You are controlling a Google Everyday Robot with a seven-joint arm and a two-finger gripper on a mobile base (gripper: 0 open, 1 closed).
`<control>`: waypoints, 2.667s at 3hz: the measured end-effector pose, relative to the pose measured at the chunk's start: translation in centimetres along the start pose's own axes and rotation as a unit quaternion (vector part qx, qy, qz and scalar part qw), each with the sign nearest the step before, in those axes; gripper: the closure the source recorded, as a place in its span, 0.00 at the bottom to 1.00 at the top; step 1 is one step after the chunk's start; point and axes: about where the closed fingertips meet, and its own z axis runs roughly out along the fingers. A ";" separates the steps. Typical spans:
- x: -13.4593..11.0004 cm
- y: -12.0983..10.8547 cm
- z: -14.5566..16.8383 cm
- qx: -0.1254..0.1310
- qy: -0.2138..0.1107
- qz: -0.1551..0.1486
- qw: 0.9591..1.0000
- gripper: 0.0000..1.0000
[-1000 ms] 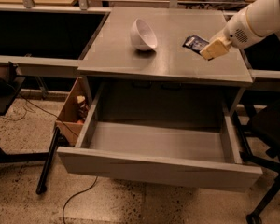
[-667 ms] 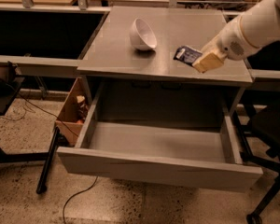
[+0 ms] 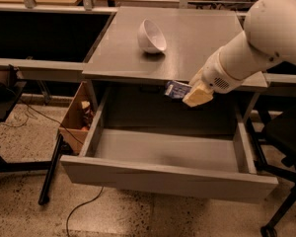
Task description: Place rxbar blueberry into top drawer
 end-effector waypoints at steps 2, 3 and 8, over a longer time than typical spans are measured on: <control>0.4 1.1 7.8 -0.033 0.019 -0.026 0.999 1.00; 0.2 1.3 10.6 -0.042 0.026 -0.037 0.998 0.84; 1.0 1.3 15.1 -0.058 0.048 -0.046 0.996 0.00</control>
Offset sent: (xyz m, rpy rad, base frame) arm 0.0373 0.0493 -0.1090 -0.0559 0.0675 0.1033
